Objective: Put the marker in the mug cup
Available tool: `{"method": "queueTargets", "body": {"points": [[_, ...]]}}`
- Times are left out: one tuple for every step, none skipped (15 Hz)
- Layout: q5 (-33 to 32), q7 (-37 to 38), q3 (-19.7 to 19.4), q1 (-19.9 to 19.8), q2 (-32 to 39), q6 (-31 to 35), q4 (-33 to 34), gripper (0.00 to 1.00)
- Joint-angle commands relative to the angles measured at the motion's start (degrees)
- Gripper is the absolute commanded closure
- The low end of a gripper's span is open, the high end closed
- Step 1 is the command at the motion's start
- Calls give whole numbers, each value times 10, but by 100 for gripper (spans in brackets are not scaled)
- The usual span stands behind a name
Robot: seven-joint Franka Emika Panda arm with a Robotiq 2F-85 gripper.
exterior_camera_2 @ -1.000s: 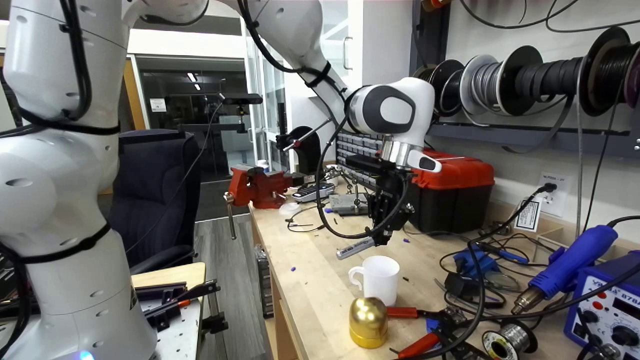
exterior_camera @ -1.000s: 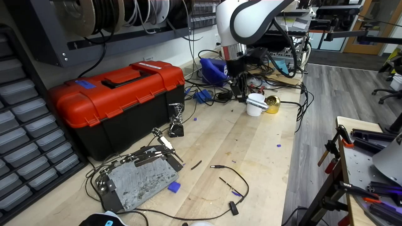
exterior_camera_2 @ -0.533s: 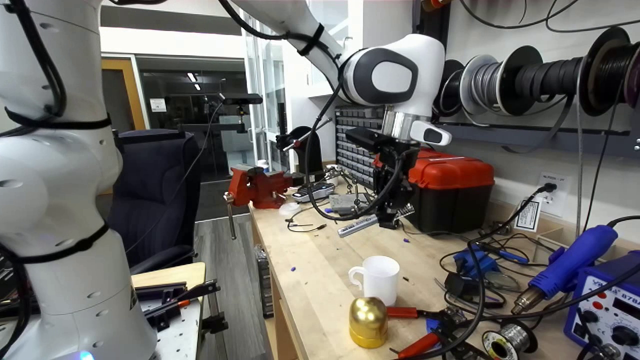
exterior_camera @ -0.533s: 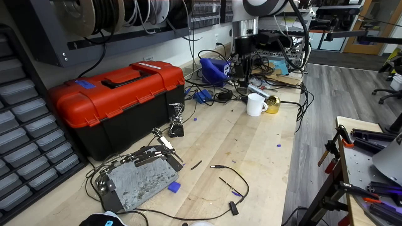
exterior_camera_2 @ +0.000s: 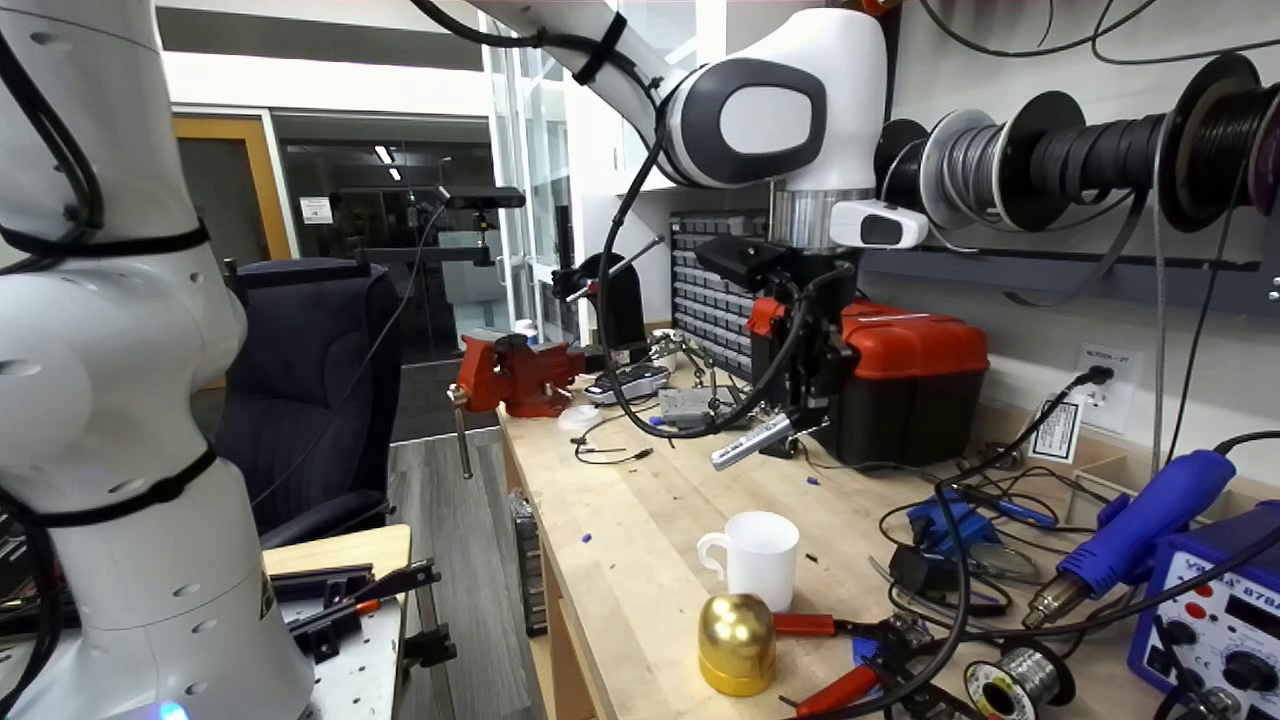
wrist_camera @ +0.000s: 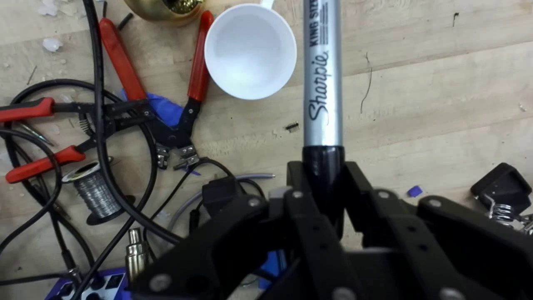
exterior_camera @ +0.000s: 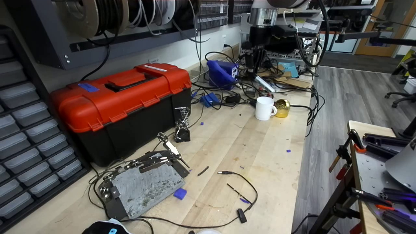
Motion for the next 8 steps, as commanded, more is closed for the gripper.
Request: {"method": "queueTargets", "body": {"points": [[-20,25,-5,-6,-49,64,-56,96],[-28,30,-7,-6,-51,75,-59,96],[-35,35,-9,-7,-51,86,-62,96],[-44,40,-10,-8,-51,95,-62,96],[-52,44,-12,-8,-51,103,-64,96],[-60,49,-13,-9,-49,113,-64,96],[-65,52,-14,-10,-47,120,-65,96],[-69,54,-15,-10,-46,128,-65,96]]}}
